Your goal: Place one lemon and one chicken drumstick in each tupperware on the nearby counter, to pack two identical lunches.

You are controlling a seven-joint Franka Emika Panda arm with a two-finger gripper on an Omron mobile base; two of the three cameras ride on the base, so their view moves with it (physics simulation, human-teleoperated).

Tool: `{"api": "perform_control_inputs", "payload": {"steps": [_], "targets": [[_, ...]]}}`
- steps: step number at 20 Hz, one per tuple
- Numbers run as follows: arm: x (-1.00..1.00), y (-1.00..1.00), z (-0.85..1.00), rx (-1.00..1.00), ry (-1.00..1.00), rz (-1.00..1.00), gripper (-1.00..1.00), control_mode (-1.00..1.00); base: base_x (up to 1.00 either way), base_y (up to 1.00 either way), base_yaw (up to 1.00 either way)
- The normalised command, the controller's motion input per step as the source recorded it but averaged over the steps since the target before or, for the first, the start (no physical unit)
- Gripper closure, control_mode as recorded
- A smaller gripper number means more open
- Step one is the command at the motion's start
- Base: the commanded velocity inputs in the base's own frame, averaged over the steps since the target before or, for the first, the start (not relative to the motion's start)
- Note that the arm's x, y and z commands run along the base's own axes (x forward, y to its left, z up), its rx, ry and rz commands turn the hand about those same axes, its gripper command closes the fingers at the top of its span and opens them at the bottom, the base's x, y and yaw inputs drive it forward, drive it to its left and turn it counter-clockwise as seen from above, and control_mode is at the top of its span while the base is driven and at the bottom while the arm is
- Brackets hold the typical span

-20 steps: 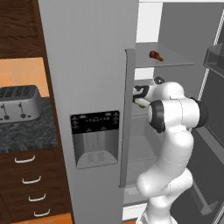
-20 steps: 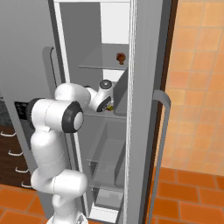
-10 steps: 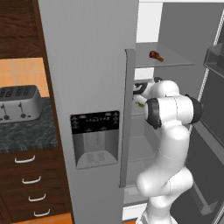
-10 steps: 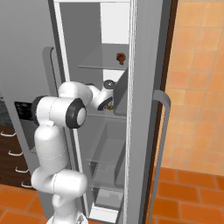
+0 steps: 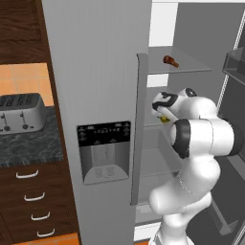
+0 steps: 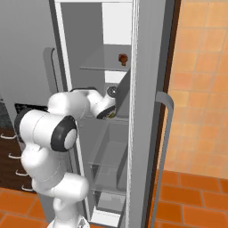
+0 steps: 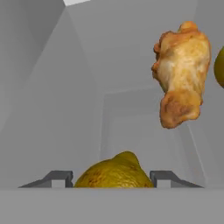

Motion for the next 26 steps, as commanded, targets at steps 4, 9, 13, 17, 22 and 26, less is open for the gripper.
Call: {"api": "perform_control_inputs", "payload": {"steps": [4,9,13,17,22,26], "targets": [[-1.00,0.03,0.45,0.01,0.15,0.09,1.00,-1.00,0.00,0.00,0.00],[-1.00,0.00,0.71,-0.19,0.43,0.18,1.00,-1.00,0.00,0.00,0.00],[-1.00,0.00,0.13,-0.28,0.20,0.15,1.00,-1.00,0.00,0.00,0.00],[-1.00,0.00,0.05,0.30,-0.07,0.01,1.00,-1.00,0.00,0.00,0.00],[-0.79,0.07,0.87,0.21,-0.09,0.15,1.00,-1.00,0.00,0.00,0.00],[-0.49,0.53,1.00,0.01,0.01,0.18,1.00,-1.00,0.00,0.00,0.00]]}}
